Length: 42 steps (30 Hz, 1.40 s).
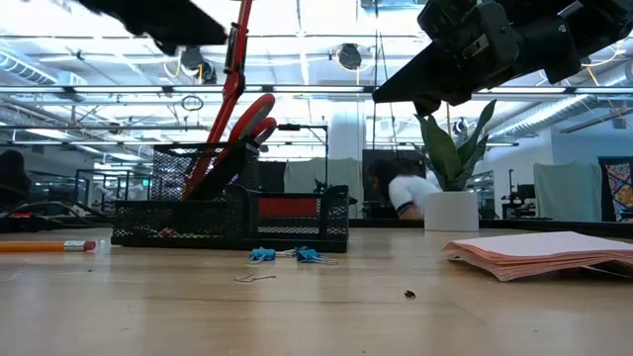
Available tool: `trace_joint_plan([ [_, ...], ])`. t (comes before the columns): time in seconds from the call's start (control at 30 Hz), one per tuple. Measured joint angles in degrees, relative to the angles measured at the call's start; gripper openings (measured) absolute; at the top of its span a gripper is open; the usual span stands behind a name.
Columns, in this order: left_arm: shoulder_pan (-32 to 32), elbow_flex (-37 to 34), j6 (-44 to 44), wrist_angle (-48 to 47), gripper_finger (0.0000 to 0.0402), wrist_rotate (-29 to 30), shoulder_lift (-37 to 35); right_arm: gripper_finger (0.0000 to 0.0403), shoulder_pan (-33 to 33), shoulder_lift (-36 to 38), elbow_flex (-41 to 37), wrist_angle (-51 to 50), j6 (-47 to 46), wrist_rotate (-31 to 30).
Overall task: Pick and place office supplies into organizer
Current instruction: Put the orange pencil into the desk organizer
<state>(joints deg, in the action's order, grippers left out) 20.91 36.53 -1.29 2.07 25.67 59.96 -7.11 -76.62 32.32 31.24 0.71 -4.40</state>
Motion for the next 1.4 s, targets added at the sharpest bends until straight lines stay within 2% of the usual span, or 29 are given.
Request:
trace_joint_plan([
  [0.17, 7.2, 13.3, -13.7, -30.2, 0.0085, 1.5, 1.3, 0.0004, 0.0, 0.0, 0.0, -0.4, 0.0, 0.0],
  [0.33, 12.5, 19.6, -27.3, -46.0, 0.0086, -1.3, 8.0, 0.0004, 0.0, 0.0, 0.0, -0.6, 0.0, 0.0],
  [0.47, 13.5, 19.7, -33.9, -47.6, 0.0086, -9.0, 14.8, 0.0004, 0.0, 0.0, 0.0, -0.2, 0.0, 0.0],
  [0.57, 14.1, 19.4, -35.8, -47.5, 0.0086, -12.2, 20.4, 0.0004, 0.0, 0.0, 0.0, -0.2, -0.1, 0.0],
  [0.8, 13.8, 19.3, -36.9, -46.5, 0.0086, -15.4, 29.8, 0.0004, 0.0, 0.0, 0.0, -0.2, -0.4, 0.0],
  [0.93, 12.8, 19.3, -37.2, -45.3, 0.0101, -17.5, 32.2, 0.0004, 0.0, 0.0, 0.0, -0.2, -0.4, 0.0],
  [1.23, 10.1, 18.6, -36.7, -44.7, 0.0185, -18.3, 33.4, 0.0004, 0.0, 0.0, 0.0, -0.2, -0.5, 0.0],
  [1.4, 8.9, 14.6, -37.9, -42.5, 0.0199, -20.6, 33.4, 0.0004, -0.1, 0.0, 0.0, -0.2, -0.5, 0.0],
])
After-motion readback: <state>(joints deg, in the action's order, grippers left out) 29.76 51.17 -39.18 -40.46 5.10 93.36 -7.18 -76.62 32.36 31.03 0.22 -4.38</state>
